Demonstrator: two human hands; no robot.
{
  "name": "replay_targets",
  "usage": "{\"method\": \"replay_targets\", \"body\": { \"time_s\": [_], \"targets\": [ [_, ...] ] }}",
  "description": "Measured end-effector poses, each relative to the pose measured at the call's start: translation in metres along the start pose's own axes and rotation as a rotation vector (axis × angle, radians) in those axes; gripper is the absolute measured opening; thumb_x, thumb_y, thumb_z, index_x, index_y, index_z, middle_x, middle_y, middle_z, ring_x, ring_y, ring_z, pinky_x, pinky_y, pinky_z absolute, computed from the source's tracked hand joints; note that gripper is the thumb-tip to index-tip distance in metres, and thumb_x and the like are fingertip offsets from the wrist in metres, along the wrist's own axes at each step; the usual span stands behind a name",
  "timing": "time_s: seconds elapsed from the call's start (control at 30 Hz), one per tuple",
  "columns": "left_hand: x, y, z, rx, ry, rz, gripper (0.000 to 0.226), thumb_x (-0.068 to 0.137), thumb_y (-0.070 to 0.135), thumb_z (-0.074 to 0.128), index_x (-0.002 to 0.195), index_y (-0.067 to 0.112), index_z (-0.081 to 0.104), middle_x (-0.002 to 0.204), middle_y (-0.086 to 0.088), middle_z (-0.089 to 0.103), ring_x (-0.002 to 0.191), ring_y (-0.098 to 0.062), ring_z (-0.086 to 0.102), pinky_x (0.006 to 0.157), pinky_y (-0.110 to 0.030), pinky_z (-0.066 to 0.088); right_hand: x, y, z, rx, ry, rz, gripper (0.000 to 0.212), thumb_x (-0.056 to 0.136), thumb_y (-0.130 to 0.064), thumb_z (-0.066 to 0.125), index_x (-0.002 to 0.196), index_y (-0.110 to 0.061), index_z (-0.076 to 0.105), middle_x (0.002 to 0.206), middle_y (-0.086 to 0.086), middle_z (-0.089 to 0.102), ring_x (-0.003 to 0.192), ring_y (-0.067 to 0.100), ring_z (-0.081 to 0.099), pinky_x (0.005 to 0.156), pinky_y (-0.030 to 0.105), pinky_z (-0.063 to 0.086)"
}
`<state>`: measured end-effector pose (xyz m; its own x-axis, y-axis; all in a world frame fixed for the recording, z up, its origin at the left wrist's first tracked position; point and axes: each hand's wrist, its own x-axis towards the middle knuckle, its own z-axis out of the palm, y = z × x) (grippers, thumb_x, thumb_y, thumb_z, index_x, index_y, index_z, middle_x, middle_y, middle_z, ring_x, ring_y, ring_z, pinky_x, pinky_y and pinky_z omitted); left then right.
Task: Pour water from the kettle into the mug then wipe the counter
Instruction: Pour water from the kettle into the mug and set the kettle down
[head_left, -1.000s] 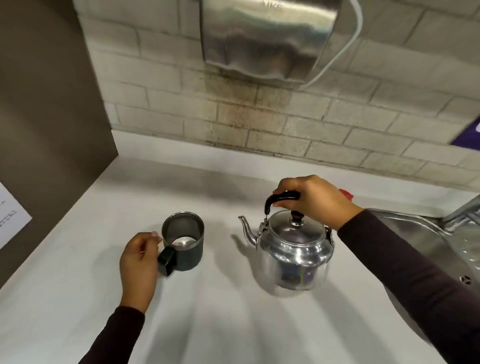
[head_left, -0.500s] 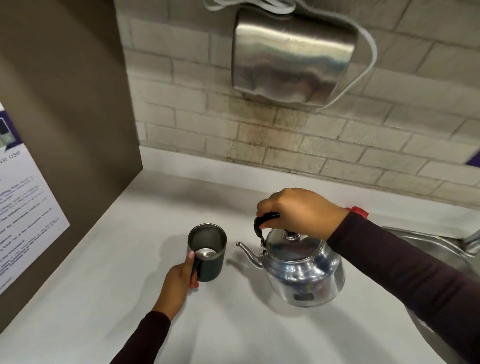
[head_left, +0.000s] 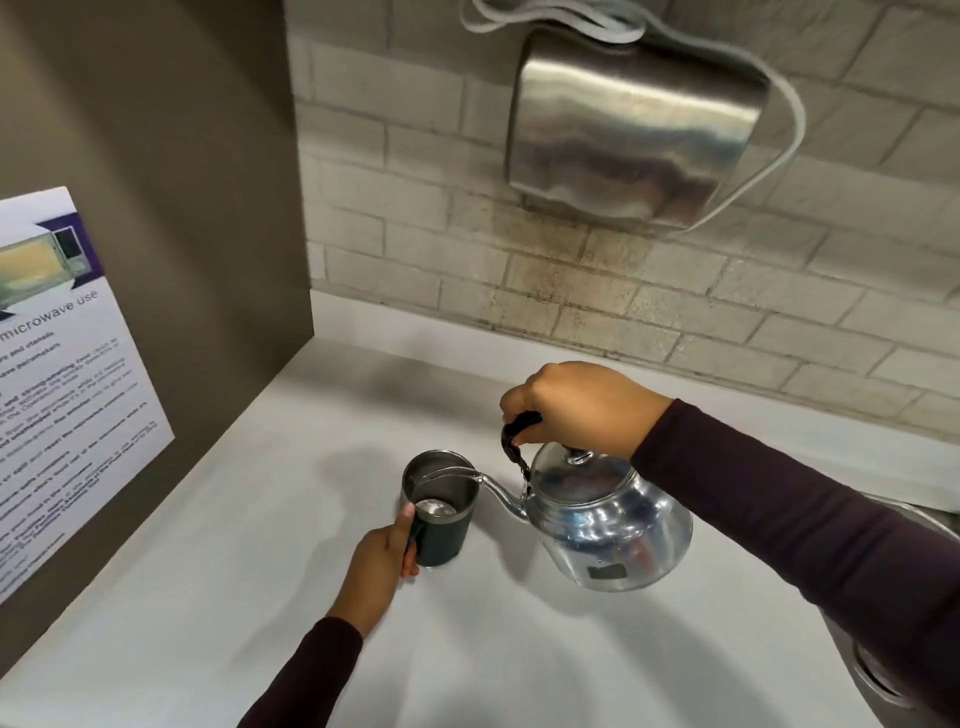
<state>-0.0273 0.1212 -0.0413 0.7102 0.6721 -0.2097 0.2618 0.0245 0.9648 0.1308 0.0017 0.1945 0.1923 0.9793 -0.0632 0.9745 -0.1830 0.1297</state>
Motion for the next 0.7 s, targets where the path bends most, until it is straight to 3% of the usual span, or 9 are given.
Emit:
{"method": "replay_targets", "body": {
  "time_s": [0.17, 0.3, 0.43, 0.7],
  "targets": [
    [-0.004, 0.004, 0.001, 0.003, -0.003, 0.008, 0.063, 0.095, 0.048, 0.033, 0.045, 0.010, 0.034, 0.050, -0.012, 0.045, 0.054, -0.022, 0.052, 0.061, -0.025, 0.042, 0.004, -0.007, -0.008, -0.025, -0.026, -0.023, 0.011, 0.082, -0.025, 0.066, 0.078, -0.019, 0.058, 0.076, -0.005, 0.066, 0.060, 0.018, 0.052, 0.043, 0.022, 0.027],
    [-0.005, 0.005, 0.001, 0.009, -0.004, 0.014, 0.063, 0.095, 0.048, 0.033, 0.044, 0.011, 0.034, 0.050, -0.013, 0.045, 0.054, -0.023, 0.052, 0.064, -0.027, 0.042, 0.006, -0.012, -0.014, -0.045, -0.030, -0.017, 0.019, 0.082, -0.022, 0.066, 0.070, -0.022, 0.050, 0.057, -0.012, 0.042, 0.053, 0.013, 0.040, 0.042, 0.022, 0.019],
    [-0.003, 0.004, 0.000, 0.012, -0.009, 0.020, 0.064, 0.094, 0.049, 0.033, 0.043, 0.012, 0.033, 0.049, -0.012, 0.044, 0.054, -0.023, 0.052, 0.063, -0.027, 0.043, 0.009, -0.016, -0.016, -0.061, -0.037, -0.037, 0.008, 0.082, -0.021, 0.066, 0.080, -0.016, 0.060, 0.068, -0.008, 0.049, 0.059, 0.018, 0.044, 0.042, 0.020, 0.022],
    [0.000, -0.001, 0.000, 0.022, -0.007, 0.015, 0.064, 0.094, 0.051, 0.032, 0.043, 0.013, 0.034, 0.047, -0.008, 0.046, 0.052, -0.021, 0.053, 0.060, -0.025, 0.042, 0.008, -0.017, -0.018, -0.064, -0.037, -0.049, 0.008, 0.082, -0.022, 0.067, 0.081, -0.016, 0.061, 0.081, -0.001, 0.066, 0.062, 0.019, 0.047, 0.044, 0.018, 0.024]
  ]
}}
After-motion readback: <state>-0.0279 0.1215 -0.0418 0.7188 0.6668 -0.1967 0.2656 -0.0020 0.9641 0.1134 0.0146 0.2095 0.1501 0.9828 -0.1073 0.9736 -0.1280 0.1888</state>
